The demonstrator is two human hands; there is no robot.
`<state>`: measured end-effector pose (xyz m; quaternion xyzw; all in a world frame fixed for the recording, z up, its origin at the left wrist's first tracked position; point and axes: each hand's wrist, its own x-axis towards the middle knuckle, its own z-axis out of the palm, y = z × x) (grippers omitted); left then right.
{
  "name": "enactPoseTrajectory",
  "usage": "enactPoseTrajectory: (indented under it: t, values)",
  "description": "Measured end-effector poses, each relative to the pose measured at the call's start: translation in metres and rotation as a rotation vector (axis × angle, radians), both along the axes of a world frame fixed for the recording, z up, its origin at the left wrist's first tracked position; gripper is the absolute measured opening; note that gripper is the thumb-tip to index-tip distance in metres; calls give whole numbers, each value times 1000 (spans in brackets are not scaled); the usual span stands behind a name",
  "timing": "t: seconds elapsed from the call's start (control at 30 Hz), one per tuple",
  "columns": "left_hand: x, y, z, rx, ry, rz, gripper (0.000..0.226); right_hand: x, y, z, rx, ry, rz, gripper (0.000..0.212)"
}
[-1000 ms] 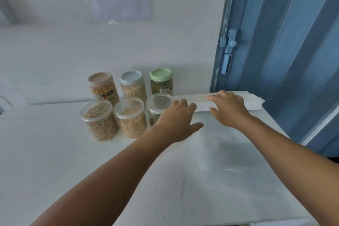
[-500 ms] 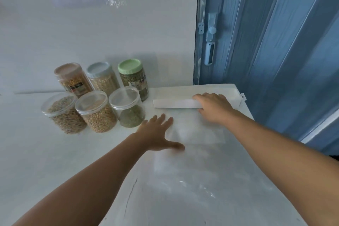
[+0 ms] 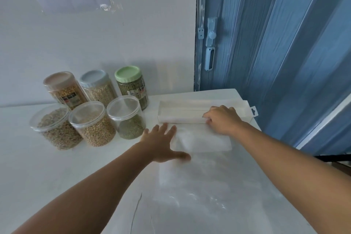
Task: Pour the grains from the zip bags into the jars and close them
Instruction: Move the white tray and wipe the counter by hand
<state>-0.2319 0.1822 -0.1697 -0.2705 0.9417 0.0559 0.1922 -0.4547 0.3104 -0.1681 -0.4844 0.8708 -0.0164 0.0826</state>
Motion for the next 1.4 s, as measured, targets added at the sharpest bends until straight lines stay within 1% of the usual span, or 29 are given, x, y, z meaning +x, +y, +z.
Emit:
enactPoseTrajectory:
  t: [0.07,0.13,0.17,0.2,0.27,0.3,0.33,0.37,0.43,0.5,0.57,0.67,0.73,0.83,0.97,1.17,1.3,1.4]
  values:
    - [-1,-2,15,13,-36,-13,131,0,2,2,-12,33,10,31]
    - [-5,-3,42,39,-24,-13,121,-4,3,7,-49,69,33,38]
    - [-8,-4,58,35,14,-13,110,-6,3,11,-74,79,34,40]
    - [-12,-8,74,15,74,-20,95,-7,3,15,-88,79,29,42]
    - [-22,-18,101,-39,236,-47,54,-5,3,22,-91,72,35,42]
    - [-28,-23,110,-56,317,-48,38,-2,3,24,-94,66,46,40]
    - [-35,-27,118,-65,391,-44,29,1,4,26,-103,60,58,39]
    - [-42,-32,122,-68,446,-34,27,6,6,27,-109,55,70,37]
    - [-58,-42,124,-66,512,-13,30,16,10,26,-93,54,91,35]
    - [-75,-52,120,-57,528,-29,29,25,14,20,-49,69,107,35]
    - [-92,-61,109,-25,479,-62,26,31,19,12,-13,57,107,35]
    - [-114,-66,88,52,377,-85,22,34,26,4,-7,-19,78,33]
    - [-128,-66,71,93,326,-93,20,34,28,2,-1,-33,63,31]
    - [-143,-68,52,91,252,-87,22,32,26,0,12,-32,54,26]
    - [-153,-73,37,62,111,-138,27,30,25,2,9,-19,83,31]
    - [-155,-77,23,42,73,-141,32,32,28,3,3,-4,114,33]
    - [-157,-73,32,79,18,-126,40,27,25,6,4,-6,110,31]
    - [-160,-80,44,74,21,-129,42,20,24,9,10,-12,97,31]
